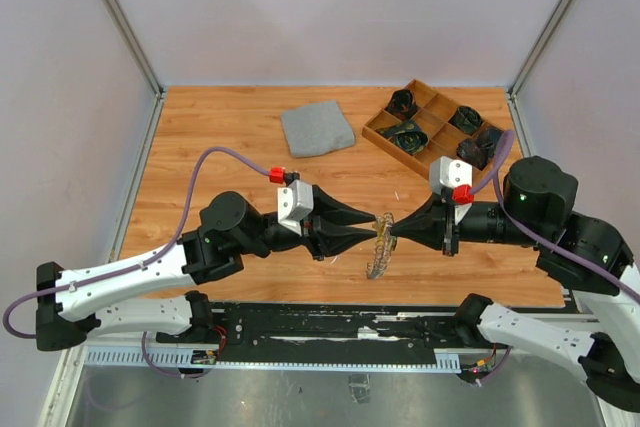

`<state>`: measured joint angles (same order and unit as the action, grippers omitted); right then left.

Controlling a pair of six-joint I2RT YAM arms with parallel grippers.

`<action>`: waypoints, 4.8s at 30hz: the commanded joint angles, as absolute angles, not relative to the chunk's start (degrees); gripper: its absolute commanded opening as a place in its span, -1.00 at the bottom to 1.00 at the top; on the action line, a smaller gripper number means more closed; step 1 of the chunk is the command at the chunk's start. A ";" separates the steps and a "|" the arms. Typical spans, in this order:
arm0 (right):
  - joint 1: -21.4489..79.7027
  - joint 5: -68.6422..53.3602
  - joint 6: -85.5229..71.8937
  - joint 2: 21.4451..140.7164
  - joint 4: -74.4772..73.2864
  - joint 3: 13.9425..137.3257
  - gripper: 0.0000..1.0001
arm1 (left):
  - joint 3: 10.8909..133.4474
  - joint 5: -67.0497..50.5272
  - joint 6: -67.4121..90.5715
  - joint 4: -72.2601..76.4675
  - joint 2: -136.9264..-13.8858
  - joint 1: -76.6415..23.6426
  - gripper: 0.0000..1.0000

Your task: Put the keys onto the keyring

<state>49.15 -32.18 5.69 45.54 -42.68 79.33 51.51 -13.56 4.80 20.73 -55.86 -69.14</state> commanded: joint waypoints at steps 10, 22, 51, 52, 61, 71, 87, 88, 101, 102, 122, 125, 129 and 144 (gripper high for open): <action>49.88 -26.47 16.26 56.10 -72.96 94.60 -0.99 | 59.39 -12.37 -2.24 7.37 -59.85 -69.43 -0.20; 49.84 -27.17 16.65 56.65 -72.30 94.98 -0.99 | 62.95 -15.78 -3.53 3.15 -65.21 -70.55 -0.08; 49.89 -28.39 16.48 56.42 -69.63 92.80 -0.99 | 66.29 -17.74 -5.01 1.76 -69.17 -71.46 -0.88; 49.80 -28.47 16.36 56.33 -69.39 92.77 -0.99 | 66.35 -17.73 -5.09 1.80 -69.22 -71.46 -0.97; 49.86 -23.65 11.54 52.65 -63.10 91.13 -0.37 | 61.87 -13.17 -2.76 7.71 -65.51 -71.46 -0.99; 49.83 -16.56 1.06 44.44 -49.63 82.84 -0.27 | 51.43 -8.82 4.54 23.82 -59.93 -71.48 -0.99; 49.84 -32.79 0.97 35.06 -23.83 65.76 -0.34 | 46.78 -10.31 8.96 34.28 -55.72 -71.46 -0.99; 49.79 -33.11 0.64 34.81 -23.01 65.33 -0.34 | 46.75 -10.55 9.01 34.28 -55.72 -71.46 -0.99; 49.84 -35.40 -1.21 35.68 -21.25 64.16 -0.54 | 47.44 -13.33 9.39 34.28 -56.29 -71.48 -0.99; 49.87 -35.65 -1.30 35.75 -21.09 64.13 -0.57 | 47.52 -13.50 9.47 34.28 -56.32 -71.46 -0.99; 49.78 -35.00 10.03 44.88 -49.39 81.71 -0.99 | 50.75 -12.02 5.19 24.36 -56.16 -71.47 -0.38; 49.83 -32.92 13.00 48.64 -58.74 87.01 -0.99 | 52.34 -10.33 3.09 20.39 -56.35 -71.46 -0.28; 49.75 -30.18 15.64 53.20 -67.77 92.07 -0.99 | 55.22 -8.40 0.69 14.84 -57.91 -71.46 -0.19; 49.79 -28.63 18.07 57.74 -74.44 96.17 -0.99 | 62.46 -12.99 -2.24 3.95 -66.18 -71.54 -0.08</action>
<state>49.15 -28.51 16.12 57.87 -72.44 94.11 59.46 -11.55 -0.51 6.85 -65.19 -71.09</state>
